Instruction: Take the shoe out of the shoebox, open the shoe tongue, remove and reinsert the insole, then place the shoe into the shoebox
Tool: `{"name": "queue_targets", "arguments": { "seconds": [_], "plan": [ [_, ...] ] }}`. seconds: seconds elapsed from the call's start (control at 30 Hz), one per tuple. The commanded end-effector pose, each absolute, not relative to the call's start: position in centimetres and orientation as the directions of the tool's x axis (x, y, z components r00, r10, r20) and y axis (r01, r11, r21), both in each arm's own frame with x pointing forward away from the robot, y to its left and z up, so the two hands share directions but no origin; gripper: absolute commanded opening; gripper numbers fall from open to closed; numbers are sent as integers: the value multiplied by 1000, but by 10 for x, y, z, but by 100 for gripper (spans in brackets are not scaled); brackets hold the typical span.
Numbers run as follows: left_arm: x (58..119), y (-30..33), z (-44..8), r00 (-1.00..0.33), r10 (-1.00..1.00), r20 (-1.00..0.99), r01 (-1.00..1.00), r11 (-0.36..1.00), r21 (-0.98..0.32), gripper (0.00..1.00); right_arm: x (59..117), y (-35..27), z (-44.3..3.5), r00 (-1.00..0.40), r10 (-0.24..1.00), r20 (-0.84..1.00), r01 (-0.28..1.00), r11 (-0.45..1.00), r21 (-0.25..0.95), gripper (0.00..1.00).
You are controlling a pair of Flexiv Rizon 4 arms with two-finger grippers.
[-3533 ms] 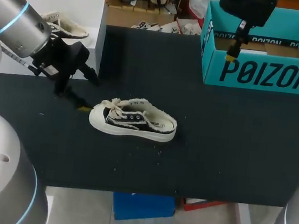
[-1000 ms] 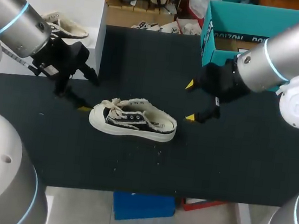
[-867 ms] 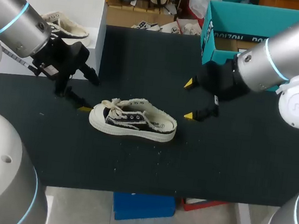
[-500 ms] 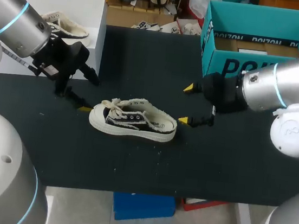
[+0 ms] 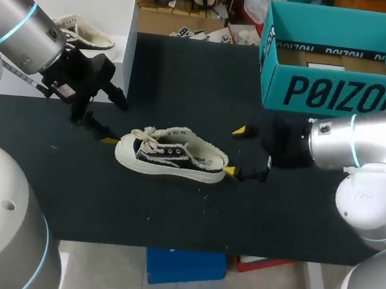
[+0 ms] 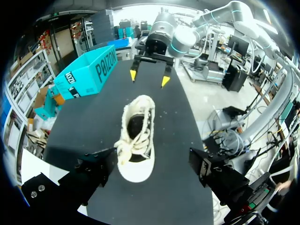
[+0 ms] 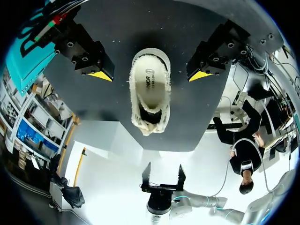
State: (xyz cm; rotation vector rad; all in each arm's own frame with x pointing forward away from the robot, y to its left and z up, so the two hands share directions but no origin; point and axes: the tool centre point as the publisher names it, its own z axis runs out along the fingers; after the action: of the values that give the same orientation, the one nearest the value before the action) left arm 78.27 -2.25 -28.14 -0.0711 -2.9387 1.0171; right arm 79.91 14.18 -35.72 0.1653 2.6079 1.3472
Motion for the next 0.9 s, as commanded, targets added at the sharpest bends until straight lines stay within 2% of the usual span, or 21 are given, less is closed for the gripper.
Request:
{"name": "queue_targets", "arguments": {
  "seconds": [0.03, 0.9],
  "plan": [
    [782, -23, -283, -999, 53, 11, 35, 785, -618, 100, 807, 154, -373, -975, 185, -121, -1, 543, 839, 100],
    [782, -23, -283, -999, 53, 11, 35, 785, -618, 100, 809, 176, -410, -977, 208, -38, 69, 483, 873, 100]
  ]
}}
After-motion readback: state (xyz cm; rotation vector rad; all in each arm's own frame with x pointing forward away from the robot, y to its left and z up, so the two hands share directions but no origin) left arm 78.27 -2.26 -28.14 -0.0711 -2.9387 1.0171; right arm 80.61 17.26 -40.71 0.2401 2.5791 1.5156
